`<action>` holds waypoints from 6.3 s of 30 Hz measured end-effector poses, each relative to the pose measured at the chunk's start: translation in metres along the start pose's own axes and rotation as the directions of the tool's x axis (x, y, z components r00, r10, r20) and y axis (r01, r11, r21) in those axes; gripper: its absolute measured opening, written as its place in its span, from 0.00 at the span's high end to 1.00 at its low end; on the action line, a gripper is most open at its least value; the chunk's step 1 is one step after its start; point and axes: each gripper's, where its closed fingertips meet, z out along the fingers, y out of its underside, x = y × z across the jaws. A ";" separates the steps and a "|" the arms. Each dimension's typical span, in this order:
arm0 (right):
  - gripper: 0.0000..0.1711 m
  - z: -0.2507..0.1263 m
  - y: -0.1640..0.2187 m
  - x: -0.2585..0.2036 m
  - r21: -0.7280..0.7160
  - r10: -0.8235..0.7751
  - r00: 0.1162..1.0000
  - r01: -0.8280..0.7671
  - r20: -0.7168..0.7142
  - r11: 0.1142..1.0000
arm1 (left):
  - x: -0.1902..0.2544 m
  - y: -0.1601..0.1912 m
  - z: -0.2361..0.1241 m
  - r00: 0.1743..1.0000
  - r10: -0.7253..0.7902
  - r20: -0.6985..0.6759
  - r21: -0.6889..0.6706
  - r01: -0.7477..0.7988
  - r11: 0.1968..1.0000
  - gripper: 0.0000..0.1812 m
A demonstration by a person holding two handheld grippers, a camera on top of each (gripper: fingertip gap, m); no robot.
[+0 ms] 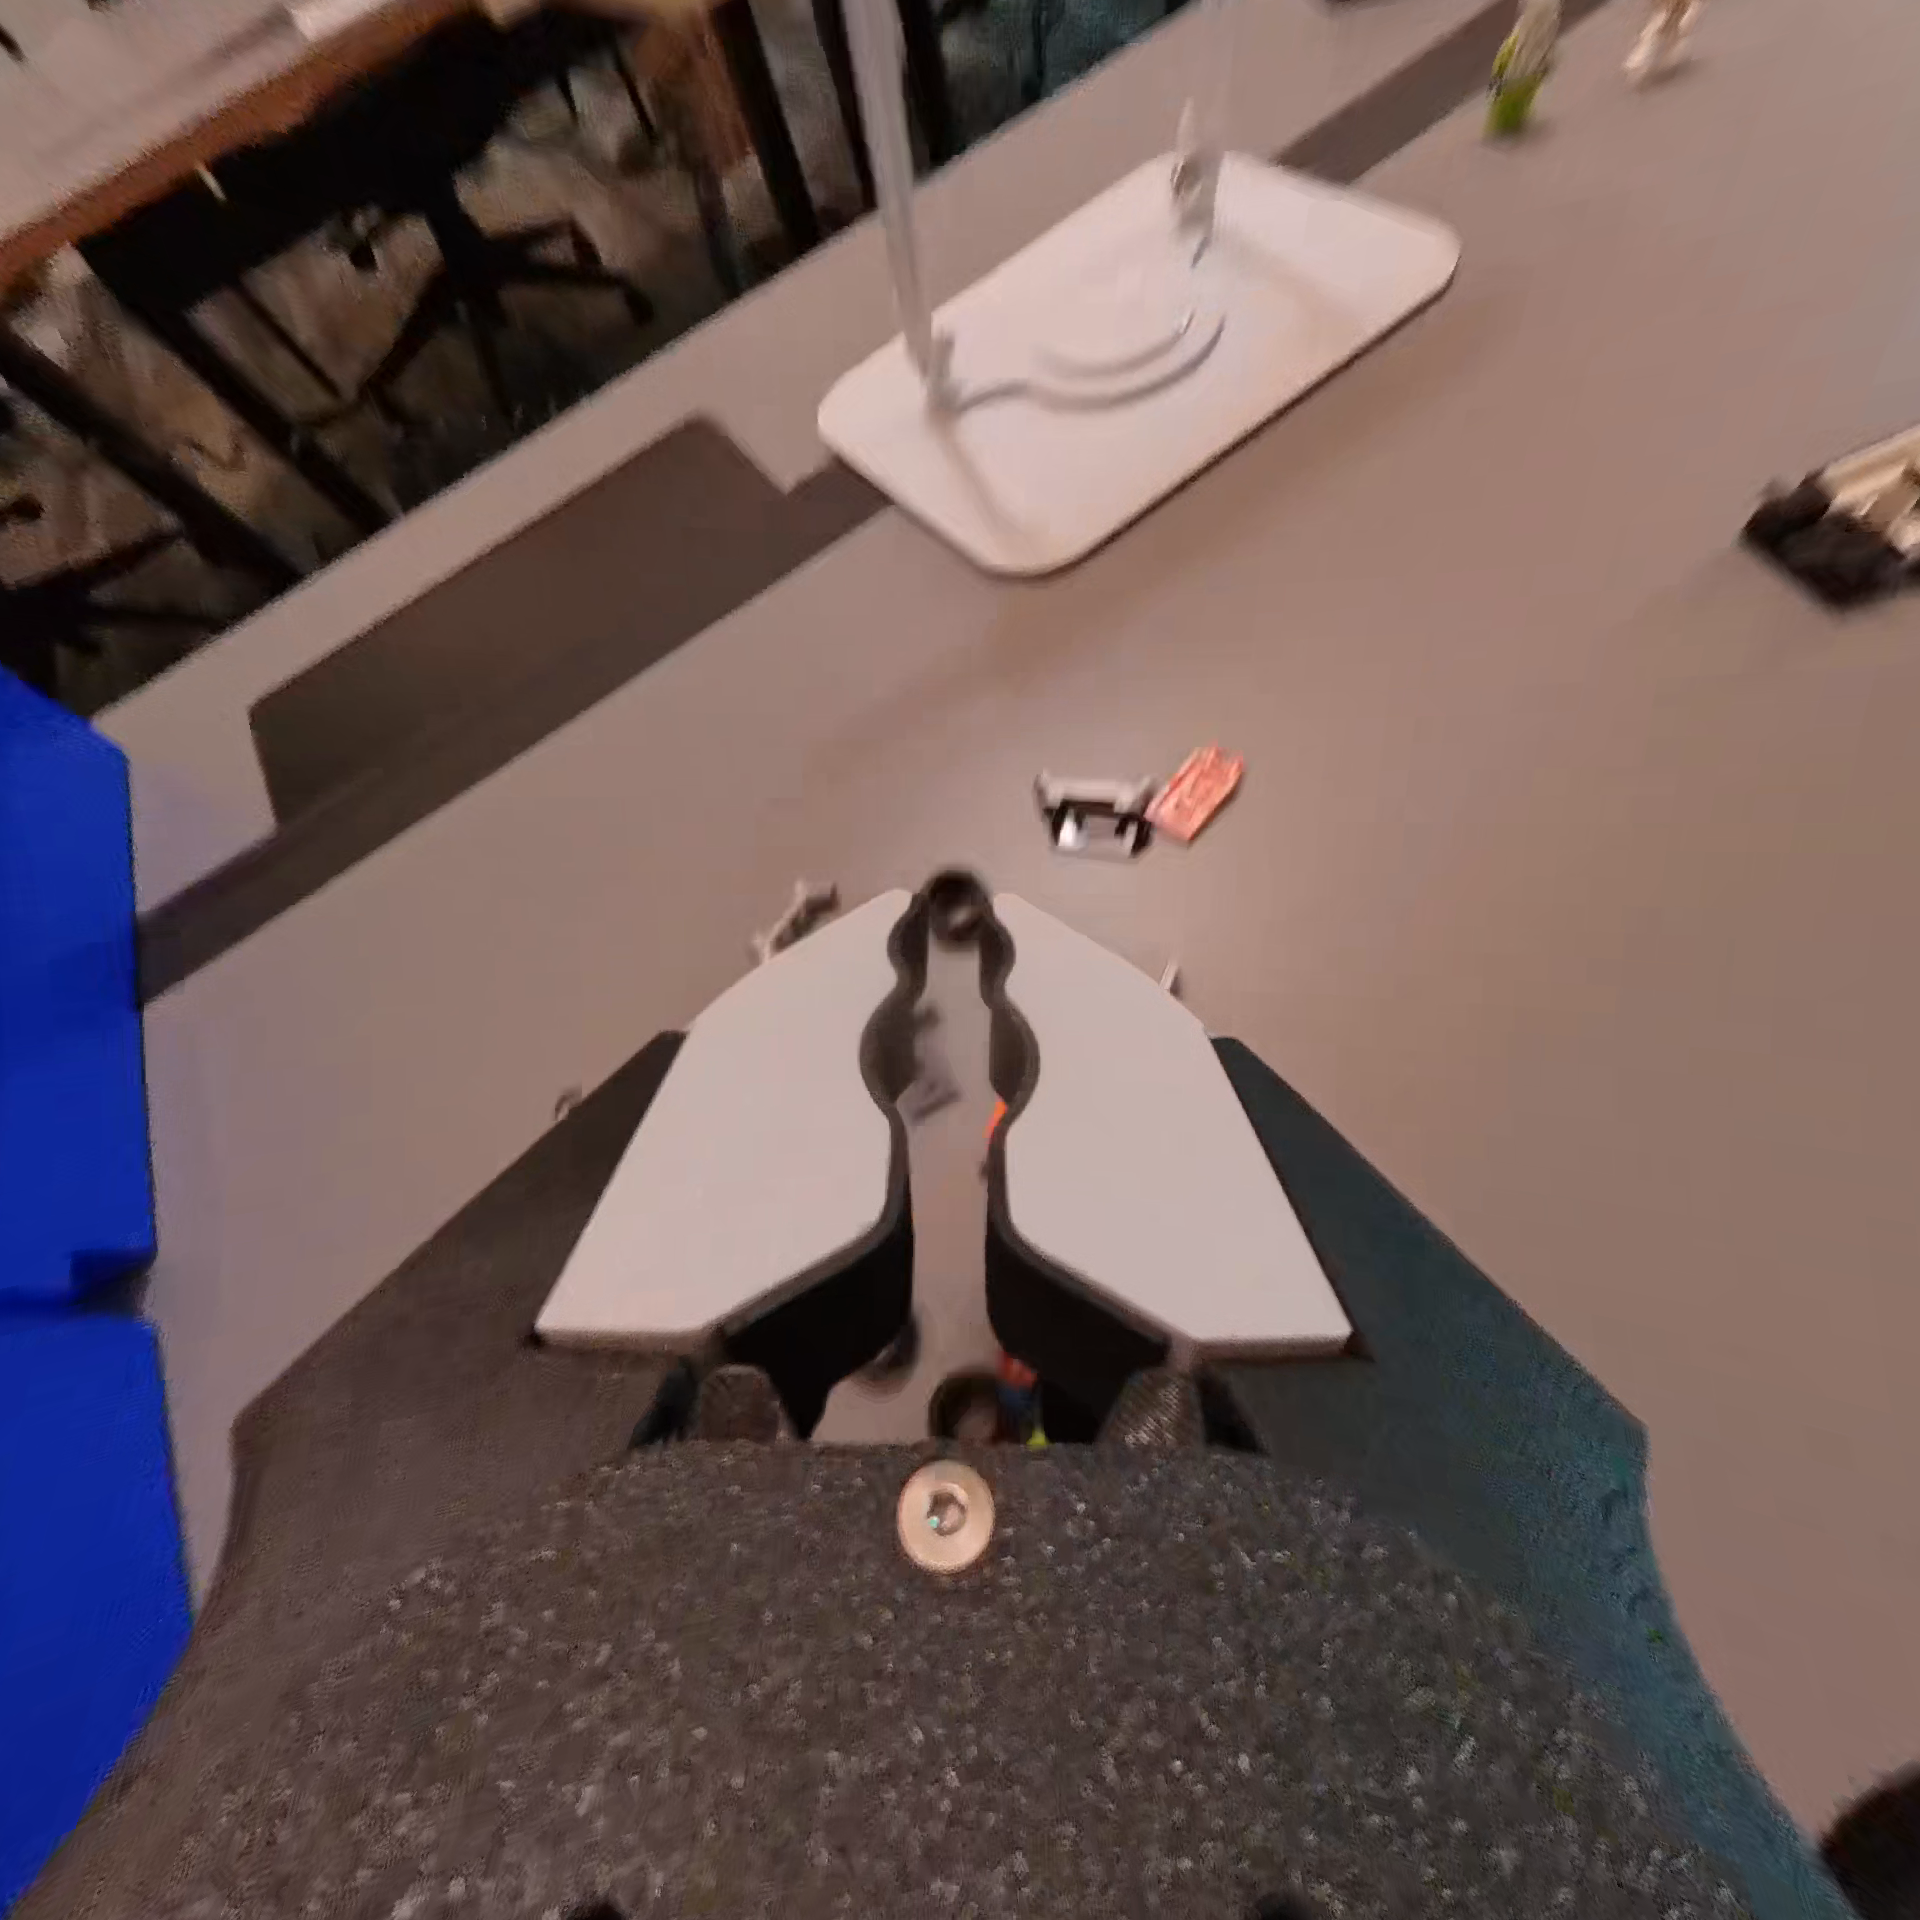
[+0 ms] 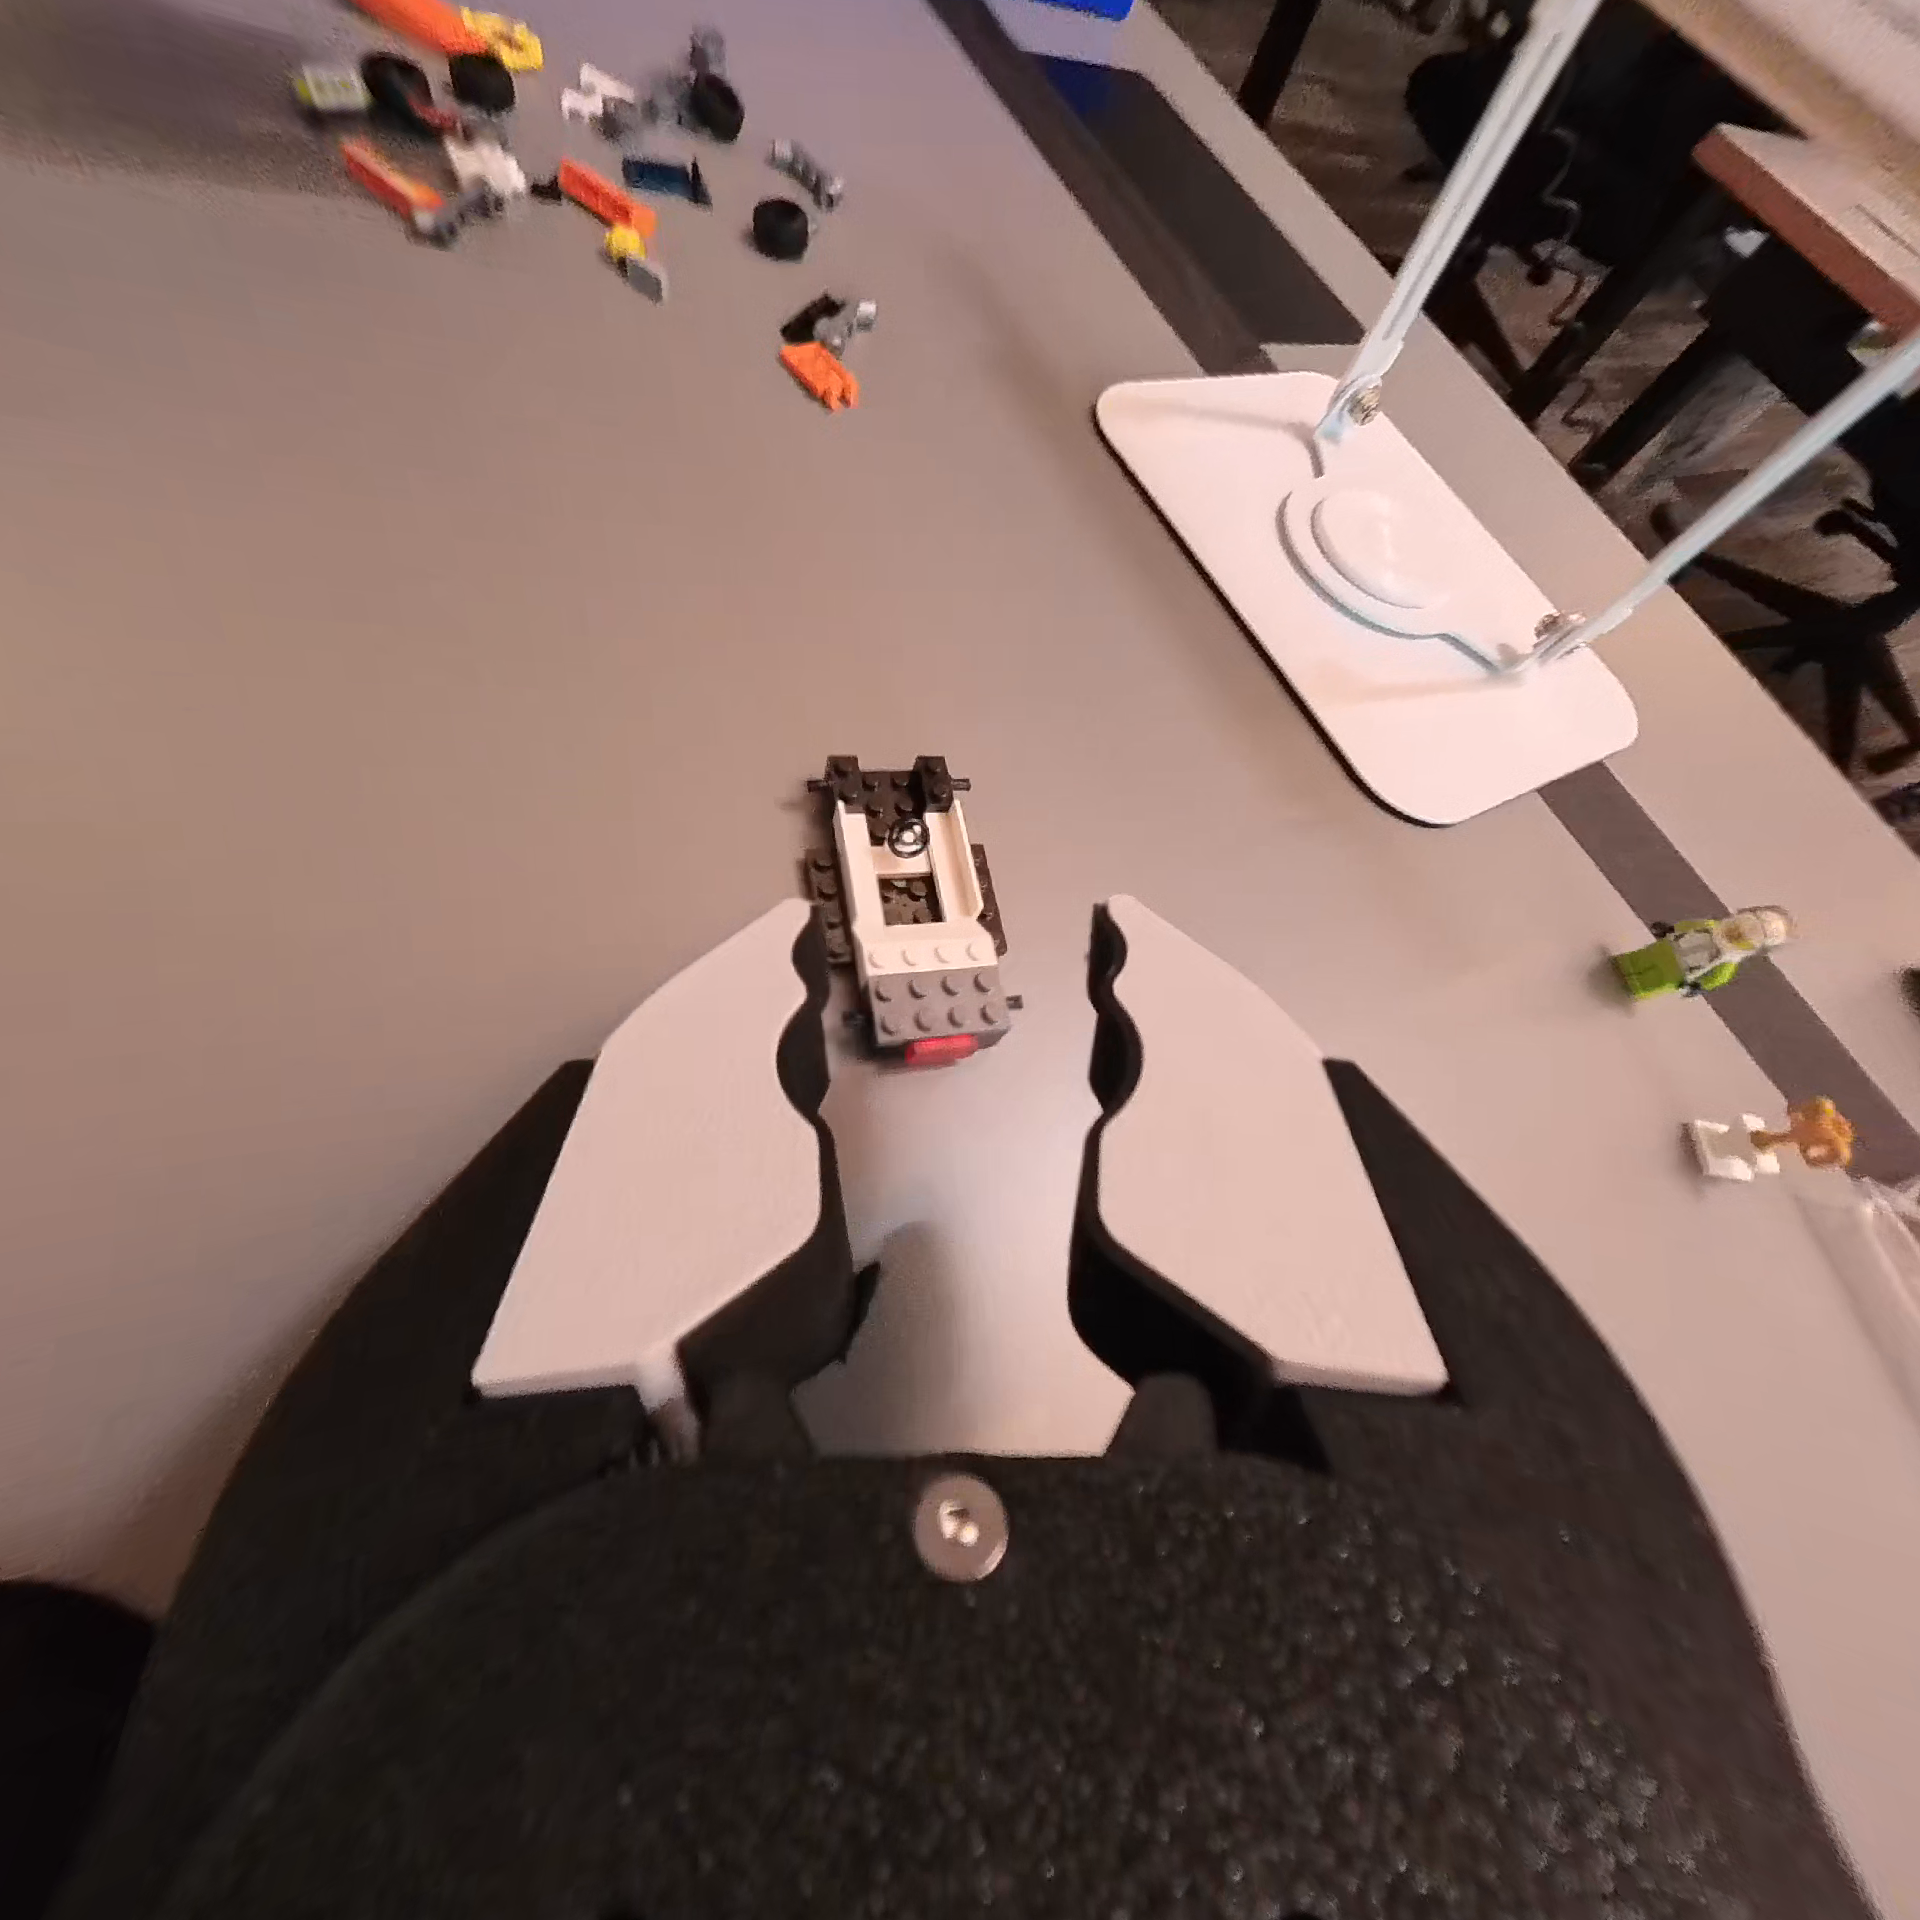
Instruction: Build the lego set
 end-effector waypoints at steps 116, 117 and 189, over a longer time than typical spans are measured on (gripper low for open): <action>0.78 -0.033 0.012 -0.006 -0.027 0.158 0.986 -0.156 0.063 0.987 | 0.047 0.056 -0.028 0.944 0.014 -0.330 -0.319 -0.126 0.939 0.89; 0.78 -0.035 0.014 -0.007 -0.023 0.165 0.984 -0.164 0.061 0.986 | 0.046 0.067 -0.031 0.940 0.033 -0.341 -0.362 -0.164 0.918 0.88; 0.84 0.009 0.014 -0.051 -0.112 0.198 0.959 -0.179 0.200 0.978 | 0.263 -0.043 0.068 0.503 0.376 -0.778 0.138 -0.447 0.884 1.00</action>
